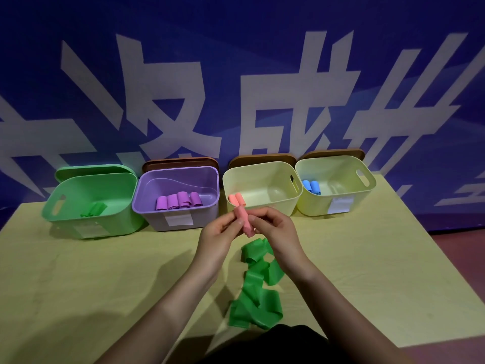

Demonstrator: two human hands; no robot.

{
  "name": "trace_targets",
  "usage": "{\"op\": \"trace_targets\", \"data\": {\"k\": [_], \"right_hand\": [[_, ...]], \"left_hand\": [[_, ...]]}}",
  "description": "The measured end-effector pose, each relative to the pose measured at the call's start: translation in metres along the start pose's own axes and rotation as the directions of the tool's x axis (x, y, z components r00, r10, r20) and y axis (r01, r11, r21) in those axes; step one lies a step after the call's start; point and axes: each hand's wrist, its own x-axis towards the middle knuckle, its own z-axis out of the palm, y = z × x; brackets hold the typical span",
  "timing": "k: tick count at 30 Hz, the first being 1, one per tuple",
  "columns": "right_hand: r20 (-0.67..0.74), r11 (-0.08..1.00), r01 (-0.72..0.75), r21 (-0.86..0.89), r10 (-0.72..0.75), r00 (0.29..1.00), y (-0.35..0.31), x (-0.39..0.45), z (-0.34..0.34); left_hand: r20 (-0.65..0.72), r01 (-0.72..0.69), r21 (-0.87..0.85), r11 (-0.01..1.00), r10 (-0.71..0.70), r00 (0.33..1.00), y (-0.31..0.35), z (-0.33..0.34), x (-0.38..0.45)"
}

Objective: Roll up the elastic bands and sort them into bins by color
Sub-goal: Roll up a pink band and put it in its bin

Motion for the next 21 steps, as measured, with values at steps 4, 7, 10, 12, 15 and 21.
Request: {"op": "trace_targets", "data": {"k": [4,7,10,12,15,21], "right_hand": [[-0.005,1.0,-0.01,0.003,0.01,1.0,-0.002,0.002,-0.002],[0.01,0.999,-0.013,0.038,0.013,1.0,-0.003,0.002,-0.002],[0.042,0.997,-0.021,0.078,0.018,0.999,0.0,0.002,-0.004],[0.058,0.994,-0.035,0.101,0.03,0.998,0.001,0.001,-0.005],[0.082,0.99,-0.053,0.128,0.042,0.996,0.001,0.001,-0.005],[0.155,0.979,-0.107,0.172,0.08,0.985,-0.004,0.002,-0.008]], "left_hand": [[-0.022,0.084,-0.215,0.973,-0.091,0.996,0.007,0.0,-0.002],[-0.021,0.101,-0.264,0.959,-0.11,0.994,0.011,0.0,-0.003],[-0.016,0.111,-0.256,0.96,-0.119,0.993,0.013,-0.003,-0.001],[-0.014,0.116,-0.227,0.967,-0.122,0.992,0.01,-0.005,0.0],[-0.035,0.121,-0.215,0.969,-0.131,0.991,0.006,-0.005,0.0],[-0.08,0.124,-0.176,0.977,-0.139,0.987,0.003,-0.005,0.002]]}}
